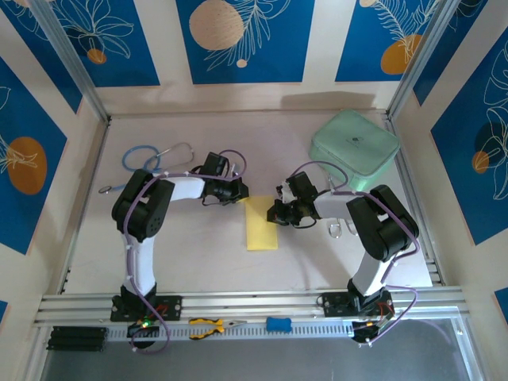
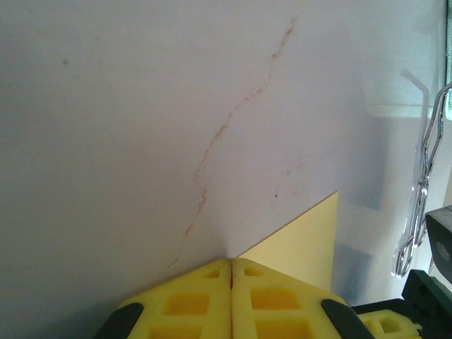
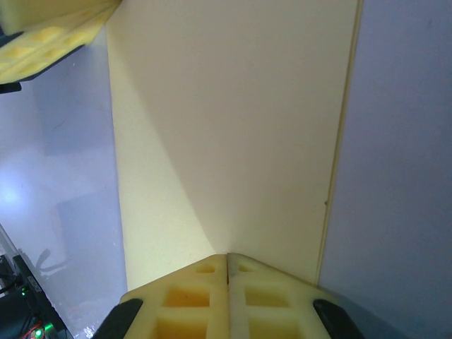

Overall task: Fold a paper plane with a square sheet of paper (pick it up from the middle)
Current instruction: First fold the square sheet of paper in half at the center of the table.

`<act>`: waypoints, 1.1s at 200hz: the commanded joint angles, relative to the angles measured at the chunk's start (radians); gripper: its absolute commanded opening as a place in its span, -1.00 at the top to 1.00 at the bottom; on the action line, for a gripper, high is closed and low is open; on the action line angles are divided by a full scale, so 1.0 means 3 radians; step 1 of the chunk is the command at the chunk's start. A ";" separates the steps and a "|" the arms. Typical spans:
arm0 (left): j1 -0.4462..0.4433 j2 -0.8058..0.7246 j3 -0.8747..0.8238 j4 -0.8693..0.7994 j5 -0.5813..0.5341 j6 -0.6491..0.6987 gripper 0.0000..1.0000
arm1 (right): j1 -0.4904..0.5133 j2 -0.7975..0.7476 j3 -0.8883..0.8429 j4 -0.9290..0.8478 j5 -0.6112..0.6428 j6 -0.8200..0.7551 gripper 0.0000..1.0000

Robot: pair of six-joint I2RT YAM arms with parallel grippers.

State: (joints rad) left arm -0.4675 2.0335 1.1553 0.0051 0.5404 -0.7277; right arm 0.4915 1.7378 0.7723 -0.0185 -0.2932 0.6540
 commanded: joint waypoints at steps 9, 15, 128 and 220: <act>0.0079 0.0037 0.0047 -0.0401 -0.0715 0.0047 0.82 | 0.0026 0.0123 -0.0098 -0.0476 0.0149 -0.0084 1.00; 0.0084 0.0030 0.0055 -0.0422 -0.0724 0.0028 0.83 | 0.0026 0.0123 -0.0099 -0.0475 0.0149 -0.0082 1.00; 0.0090 -0.0509 -0.0040 -0.0375 -0.0507 -0.0099 0.75 | 0.0023 0.0098 -0.0085 -0.0490 0.0165 -0.0073 1.00; -0.0254 -0.0657 -0.0476 0.0193 0.0198 -0.0060 0.76 | 0.0023 0.0043 -0.0099 -0.0474 0.0233 -0.0030 1.00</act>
State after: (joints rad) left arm -0.5159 1.8122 1.0290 0.0223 0.5247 -0.7658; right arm 0.4915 1.7374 0.7723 -0.0193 -0.2924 0.6548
